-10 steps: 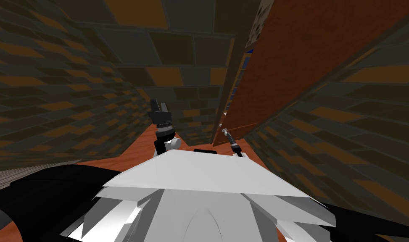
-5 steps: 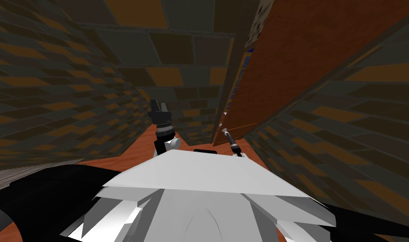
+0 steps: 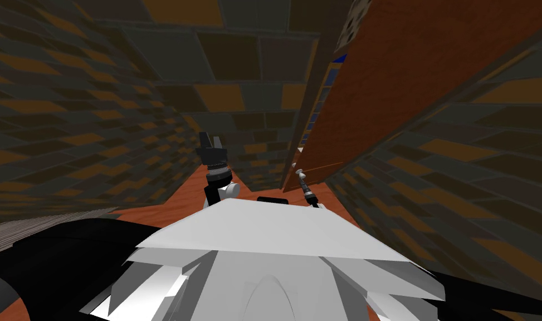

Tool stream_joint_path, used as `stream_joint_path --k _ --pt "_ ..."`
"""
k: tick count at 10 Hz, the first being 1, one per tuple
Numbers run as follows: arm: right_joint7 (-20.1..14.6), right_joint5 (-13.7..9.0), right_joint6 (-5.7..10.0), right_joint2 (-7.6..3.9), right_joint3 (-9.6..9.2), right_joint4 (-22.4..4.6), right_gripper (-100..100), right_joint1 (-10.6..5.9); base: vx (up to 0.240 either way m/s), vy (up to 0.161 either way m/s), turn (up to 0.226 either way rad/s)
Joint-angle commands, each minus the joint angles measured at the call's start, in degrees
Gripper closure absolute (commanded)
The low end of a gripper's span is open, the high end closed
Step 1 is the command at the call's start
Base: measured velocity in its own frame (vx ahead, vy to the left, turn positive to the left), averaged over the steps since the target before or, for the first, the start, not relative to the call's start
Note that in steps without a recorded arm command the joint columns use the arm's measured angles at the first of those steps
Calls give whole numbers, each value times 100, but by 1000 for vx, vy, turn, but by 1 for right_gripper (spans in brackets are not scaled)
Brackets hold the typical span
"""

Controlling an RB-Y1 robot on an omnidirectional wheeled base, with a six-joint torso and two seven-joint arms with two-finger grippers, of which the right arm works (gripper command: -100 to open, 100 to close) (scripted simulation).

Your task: Pull the door open

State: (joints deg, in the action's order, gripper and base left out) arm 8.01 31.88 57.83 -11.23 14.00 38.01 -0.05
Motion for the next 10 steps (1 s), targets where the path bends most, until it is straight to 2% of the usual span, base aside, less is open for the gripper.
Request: stream_joint_path --k 1,2,3,10 --pt "-286 59 34 49 -43 56 100 -17 -44 11 7" --pt "-463 87 55 50 -33 -2 100 -62 -52 13 8" --pt "-144 138 52 30 24 57 -100 -1 -43 -3 15" --pt "916 453 201 26 294 56 -100 2 -37 -23 13"
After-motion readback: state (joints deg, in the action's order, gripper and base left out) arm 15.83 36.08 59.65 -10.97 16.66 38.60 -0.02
